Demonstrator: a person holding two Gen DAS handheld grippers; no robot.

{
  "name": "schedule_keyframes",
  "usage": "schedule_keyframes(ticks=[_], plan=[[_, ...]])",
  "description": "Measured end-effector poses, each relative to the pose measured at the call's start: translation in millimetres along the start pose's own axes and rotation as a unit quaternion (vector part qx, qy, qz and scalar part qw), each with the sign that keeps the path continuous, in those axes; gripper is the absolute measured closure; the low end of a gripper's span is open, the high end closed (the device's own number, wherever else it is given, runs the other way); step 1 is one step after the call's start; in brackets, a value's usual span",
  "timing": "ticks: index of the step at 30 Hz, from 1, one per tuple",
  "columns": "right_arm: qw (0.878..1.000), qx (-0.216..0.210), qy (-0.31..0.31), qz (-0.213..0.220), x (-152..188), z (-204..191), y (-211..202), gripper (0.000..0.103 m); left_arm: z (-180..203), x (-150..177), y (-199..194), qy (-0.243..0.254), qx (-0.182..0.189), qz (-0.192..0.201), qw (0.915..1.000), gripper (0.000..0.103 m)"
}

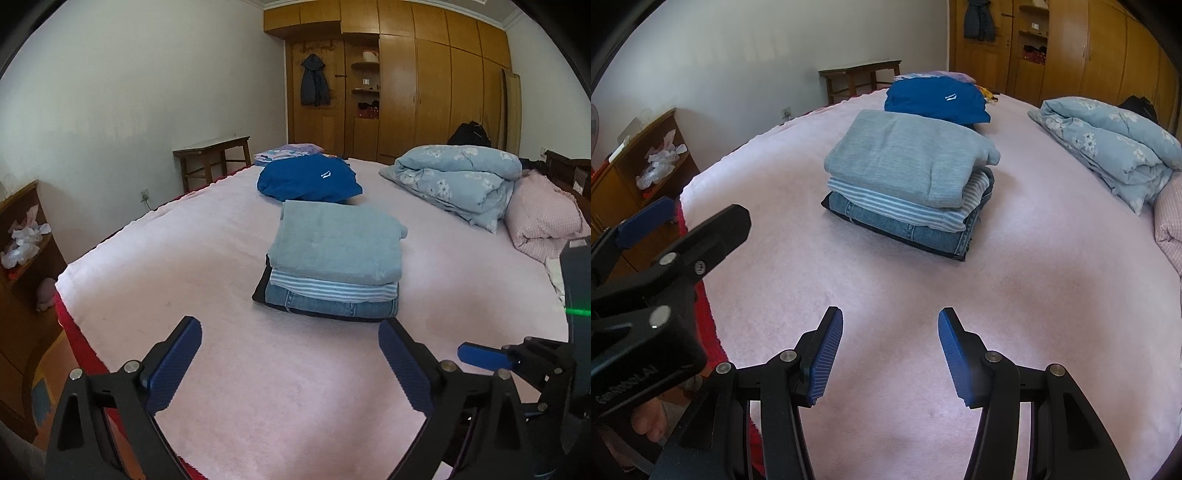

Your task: Fold clothes

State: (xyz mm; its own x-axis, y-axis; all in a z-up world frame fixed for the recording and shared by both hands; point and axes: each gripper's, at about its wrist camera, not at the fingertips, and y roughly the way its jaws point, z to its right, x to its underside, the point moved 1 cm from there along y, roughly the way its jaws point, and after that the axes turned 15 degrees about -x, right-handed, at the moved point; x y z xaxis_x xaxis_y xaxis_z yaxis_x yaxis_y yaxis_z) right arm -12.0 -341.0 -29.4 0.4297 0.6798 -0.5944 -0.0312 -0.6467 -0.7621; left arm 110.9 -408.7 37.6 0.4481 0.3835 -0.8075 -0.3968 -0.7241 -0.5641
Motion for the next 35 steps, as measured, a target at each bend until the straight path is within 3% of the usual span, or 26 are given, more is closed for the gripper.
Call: schedule_keyframes(ticks=[20, 35], plan=[[1.0, 0.001, -0.004, -0.005, -2, 0, 4, 0.049, 1, 0, -5, -0.004, -0.002, 0.005, 1.0, 0.003], [1.0, -0.001, 0.003, -0.006, -1, 3, 8, 0.049, 5, -1, -12, -0.002, -0.008, 0.042, 0.9991, 0.002]])
